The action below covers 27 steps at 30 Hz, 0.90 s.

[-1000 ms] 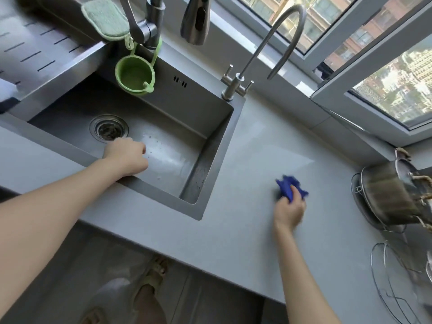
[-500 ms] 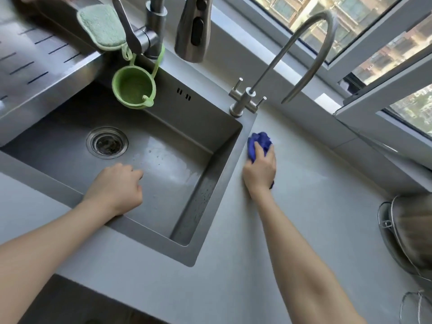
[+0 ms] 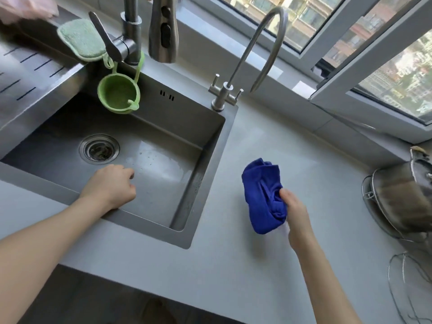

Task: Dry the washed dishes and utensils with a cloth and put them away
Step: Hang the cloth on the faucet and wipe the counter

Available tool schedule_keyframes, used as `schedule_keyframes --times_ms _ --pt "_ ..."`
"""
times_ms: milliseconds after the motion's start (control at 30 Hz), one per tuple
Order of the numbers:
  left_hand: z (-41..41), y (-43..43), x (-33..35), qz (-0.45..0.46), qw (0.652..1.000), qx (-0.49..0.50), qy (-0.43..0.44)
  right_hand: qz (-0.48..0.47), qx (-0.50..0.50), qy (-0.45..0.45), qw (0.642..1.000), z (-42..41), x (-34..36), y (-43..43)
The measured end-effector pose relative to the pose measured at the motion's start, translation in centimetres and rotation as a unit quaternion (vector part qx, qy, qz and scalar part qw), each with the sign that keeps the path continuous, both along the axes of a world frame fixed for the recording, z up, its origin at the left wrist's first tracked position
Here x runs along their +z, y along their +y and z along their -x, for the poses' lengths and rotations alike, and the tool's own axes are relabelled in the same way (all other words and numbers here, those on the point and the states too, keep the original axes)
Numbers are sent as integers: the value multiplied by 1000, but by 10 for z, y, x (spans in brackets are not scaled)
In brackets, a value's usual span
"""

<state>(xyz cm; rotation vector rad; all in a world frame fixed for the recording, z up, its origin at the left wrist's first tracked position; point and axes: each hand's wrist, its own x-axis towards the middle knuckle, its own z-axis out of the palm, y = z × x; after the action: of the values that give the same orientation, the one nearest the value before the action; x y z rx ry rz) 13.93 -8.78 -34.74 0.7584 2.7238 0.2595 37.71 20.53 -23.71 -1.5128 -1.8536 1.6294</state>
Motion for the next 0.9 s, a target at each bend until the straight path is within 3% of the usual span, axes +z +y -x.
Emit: schedule_keyframes --times_ms 33,67,100,200,267,333,433,500,600,700,733,833,900 --pt "0 0 -1 -5 1000 -2 2 -153 13 -106 982 -15 -6 7" --pt "0 0 0 -9 1000 -7 6 -285 37 -175 942 -25 -10 11" --pt "0 1 1 -10 1000 -11 10 -356 78 -184 913 -30 -13 12" --pt "0 2 2 -9 1000 -18 24 -417 295 -218 832 -15 -37 1" --pt "-1 2 4 -14 999 -20 31 -425 377 -261 780 0 -61 1" --pt "-2 1 6 -20 999 -25 38 -424 345 -270 793 11 -73 18" --pt "-4 1 9 -37 998 -31 52 -374 199 -333 842 11 -72 46" --pt "-5 2 10 -48 997 -33 53 -361 153 -364 845 13 -76 29" --pt "-6 3 12 -53 997 -26 56 -440 257 -250 823 26 -84 -65" --pt "-16 12 20 -114 992 19 57 -519 382 -123 755 22 -89 -155" --pt "-21 18 24 -143 988 35 48 -524 397 -104 747 12 -89 -169" --pt "-41 39 39 -203 979 -6 32 -496 371 -130 774 -54 -90 -142" --pt "-52 49 48 -228 972 -41 35 -468 262 -219 815 -109 -90 -88"
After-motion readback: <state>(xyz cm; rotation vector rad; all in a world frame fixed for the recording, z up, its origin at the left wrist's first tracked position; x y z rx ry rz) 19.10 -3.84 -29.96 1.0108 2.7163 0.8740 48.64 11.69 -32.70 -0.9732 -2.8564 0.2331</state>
